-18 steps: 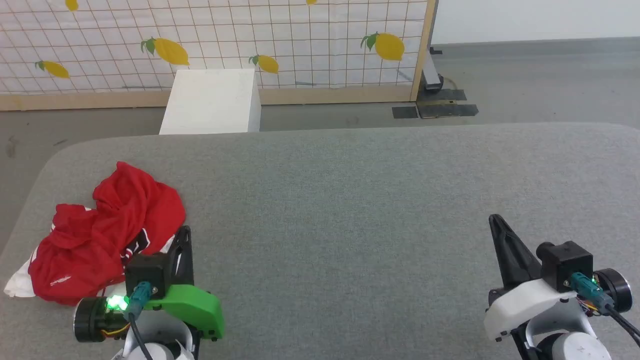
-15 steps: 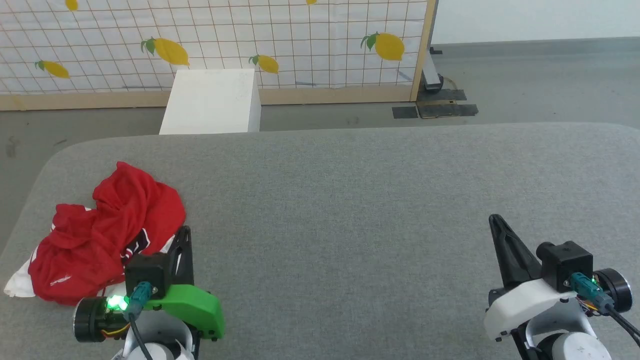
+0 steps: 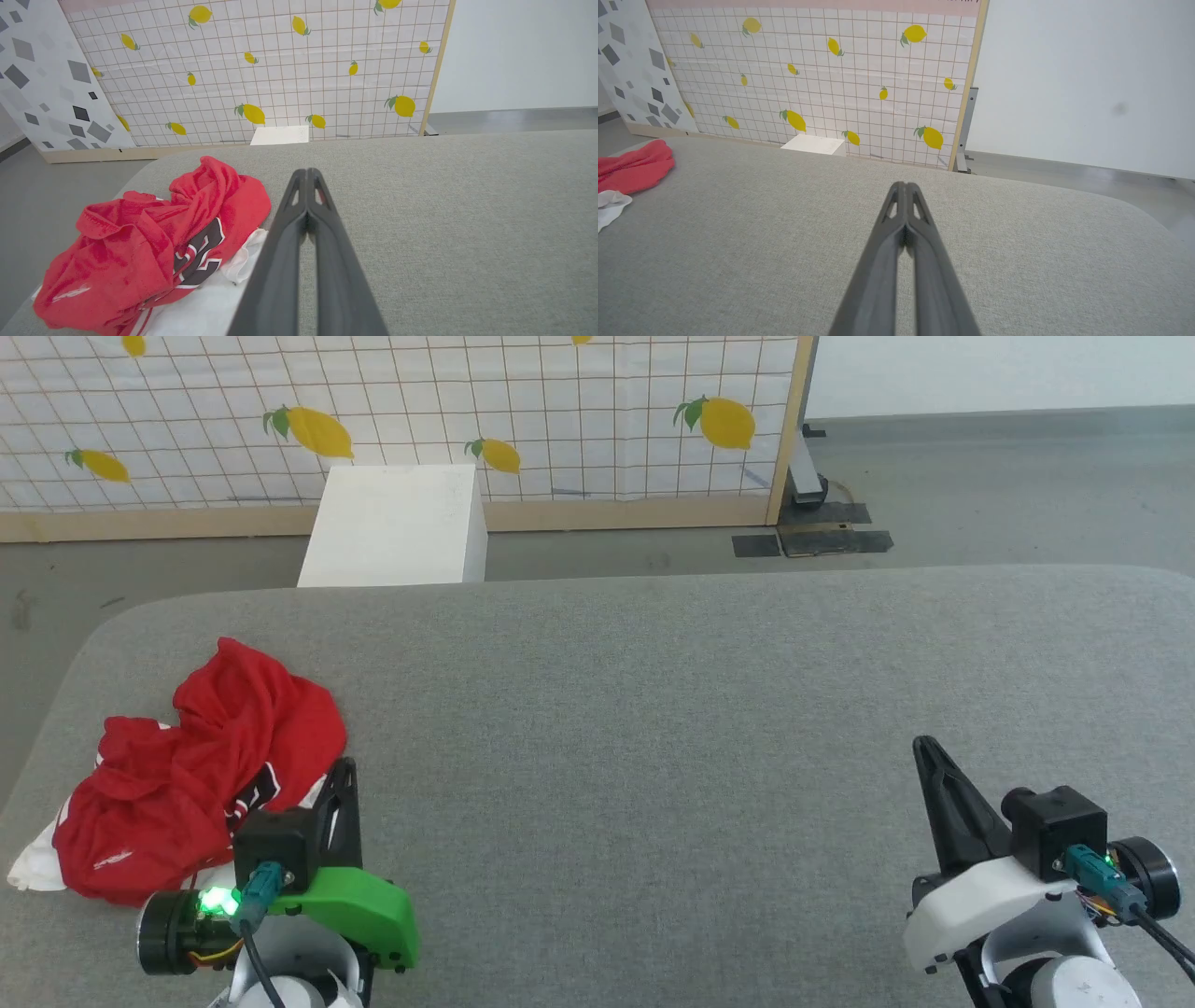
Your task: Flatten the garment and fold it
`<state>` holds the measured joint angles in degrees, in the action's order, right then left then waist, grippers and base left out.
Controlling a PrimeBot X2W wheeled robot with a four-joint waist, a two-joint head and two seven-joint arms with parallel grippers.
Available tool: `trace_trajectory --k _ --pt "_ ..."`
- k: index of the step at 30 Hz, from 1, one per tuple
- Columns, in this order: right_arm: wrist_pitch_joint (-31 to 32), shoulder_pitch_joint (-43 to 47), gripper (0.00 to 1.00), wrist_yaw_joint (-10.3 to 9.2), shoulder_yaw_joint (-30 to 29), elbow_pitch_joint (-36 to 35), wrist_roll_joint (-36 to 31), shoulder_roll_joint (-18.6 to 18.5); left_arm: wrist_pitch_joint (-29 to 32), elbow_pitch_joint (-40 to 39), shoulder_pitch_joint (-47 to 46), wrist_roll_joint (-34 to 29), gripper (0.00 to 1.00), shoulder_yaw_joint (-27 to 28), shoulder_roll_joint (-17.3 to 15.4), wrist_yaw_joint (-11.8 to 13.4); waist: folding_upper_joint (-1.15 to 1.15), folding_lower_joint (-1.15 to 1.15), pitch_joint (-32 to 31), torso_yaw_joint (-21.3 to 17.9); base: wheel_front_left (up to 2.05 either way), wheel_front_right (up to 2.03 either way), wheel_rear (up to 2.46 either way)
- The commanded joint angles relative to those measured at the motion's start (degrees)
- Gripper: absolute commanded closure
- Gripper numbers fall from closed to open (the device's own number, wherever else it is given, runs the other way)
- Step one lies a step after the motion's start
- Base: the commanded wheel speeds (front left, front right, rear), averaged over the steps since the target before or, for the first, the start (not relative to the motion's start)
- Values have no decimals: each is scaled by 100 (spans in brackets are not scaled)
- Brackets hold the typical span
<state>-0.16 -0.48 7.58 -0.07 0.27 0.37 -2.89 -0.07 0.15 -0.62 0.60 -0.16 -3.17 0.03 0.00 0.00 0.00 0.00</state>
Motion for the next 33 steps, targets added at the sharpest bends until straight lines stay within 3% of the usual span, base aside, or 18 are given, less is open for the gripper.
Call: trace_trajectory --k 1,4,5,6,7,8,33 --pt "16 48 100 -9 7 -27 -37 2 7 -15 62 -60 100 16 29 -3 0 0 0 0 0 0 0" --pt "16 48 100 -9 7 -27 -37 2 7 -15 62 -60 100 16 29 -3 0 0 0 0 0 0 0" --pt "16 48 0 -9 7 -27 -37 2 7 -15 62 -60 0 16 29 -3 0 0 0 0 0 0 0" --pt "0 0 0 0 0 2 1 0 0 1 -1 3 0 -2 0 0 0 0 0 0 0 0 0" --pt "-1 1 100 0 -1 5 5 0 -3 2 0 7 100 -7 0 0 0 0 0 0 0 0 0" --pt "0 0 0 0 -2 3 1 0 0 1 -1 8 0 -12 0 0 0 0 0 0 0 0 0" --pt "-277 43 0 -2 -71 313 356 0 -280 127 61 320 0 -205 5 80 0 0 15 108 0 0 0"
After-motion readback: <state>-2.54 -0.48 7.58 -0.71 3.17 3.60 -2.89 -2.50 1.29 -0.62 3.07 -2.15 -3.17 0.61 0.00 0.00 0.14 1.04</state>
